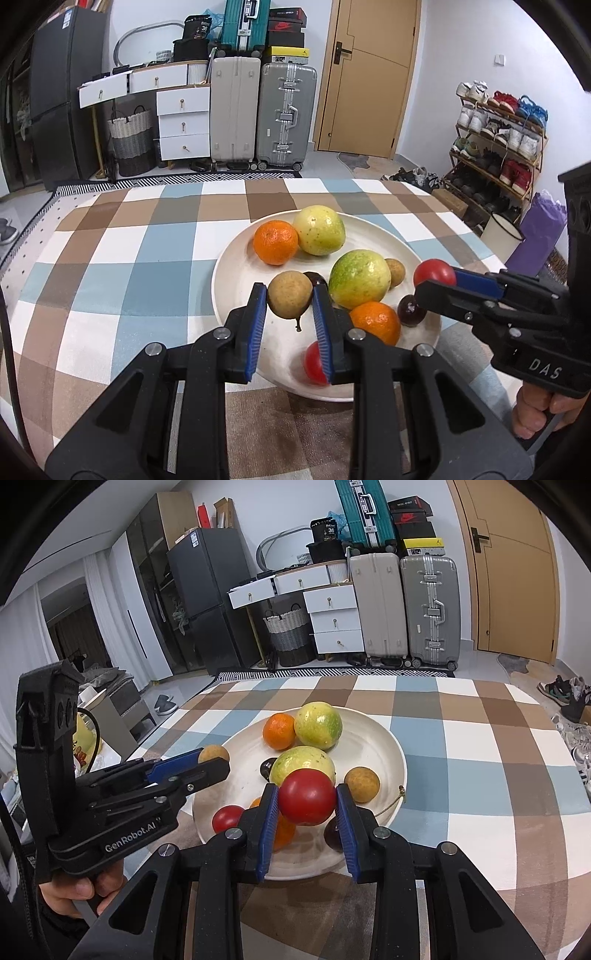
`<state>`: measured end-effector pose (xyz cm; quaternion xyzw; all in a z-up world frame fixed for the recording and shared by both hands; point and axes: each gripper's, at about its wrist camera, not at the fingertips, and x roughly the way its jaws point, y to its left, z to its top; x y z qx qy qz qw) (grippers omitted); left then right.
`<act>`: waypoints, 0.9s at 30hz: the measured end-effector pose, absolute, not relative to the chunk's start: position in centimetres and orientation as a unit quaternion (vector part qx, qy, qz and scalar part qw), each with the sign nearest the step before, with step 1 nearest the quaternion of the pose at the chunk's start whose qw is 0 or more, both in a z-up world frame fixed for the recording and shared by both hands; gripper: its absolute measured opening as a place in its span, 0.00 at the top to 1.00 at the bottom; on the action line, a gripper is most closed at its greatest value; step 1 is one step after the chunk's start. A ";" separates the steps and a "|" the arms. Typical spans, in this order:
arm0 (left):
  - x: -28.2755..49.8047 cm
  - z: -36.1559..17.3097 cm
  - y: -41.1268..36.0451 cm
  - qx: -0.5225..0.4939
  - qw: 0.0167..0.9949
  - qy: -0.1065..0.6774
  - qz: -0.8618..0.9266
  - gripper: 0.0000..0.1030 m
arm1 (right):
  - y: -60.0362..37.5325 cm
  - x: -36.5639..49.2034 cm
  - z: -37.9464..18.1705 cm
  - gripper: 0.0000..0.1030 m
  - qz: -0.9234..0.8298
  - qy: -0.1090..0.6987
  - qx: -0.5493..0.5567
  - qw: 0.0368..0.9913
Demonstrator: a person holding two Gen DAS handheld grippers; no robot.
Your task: Organize fruits
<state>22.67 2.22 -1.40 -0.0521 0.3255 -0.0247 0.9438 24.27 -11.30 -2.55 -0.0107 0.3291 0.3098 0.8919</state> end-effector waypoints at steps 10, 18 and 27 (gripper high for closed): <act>22.7 -1.6 2.2 -0.056 0.943 0.328 -0.028 0.77 | -11.4 24.4 -2.5 0.54 0.309 0.320 -0.011 0.896; 21.3 -0.7 2.5 -0.057 0.949 0.309 -0.022 0.26 | -12.7 24.1 -1.9 0.26 0.294 0.303 -0.008 0.906; 17.9 0.8 2.5 -0.051 0.958 0.281 -0.020 0.01 | -14.5 22.6 -1.0 0.01 0.319 0.284 0.011 0.904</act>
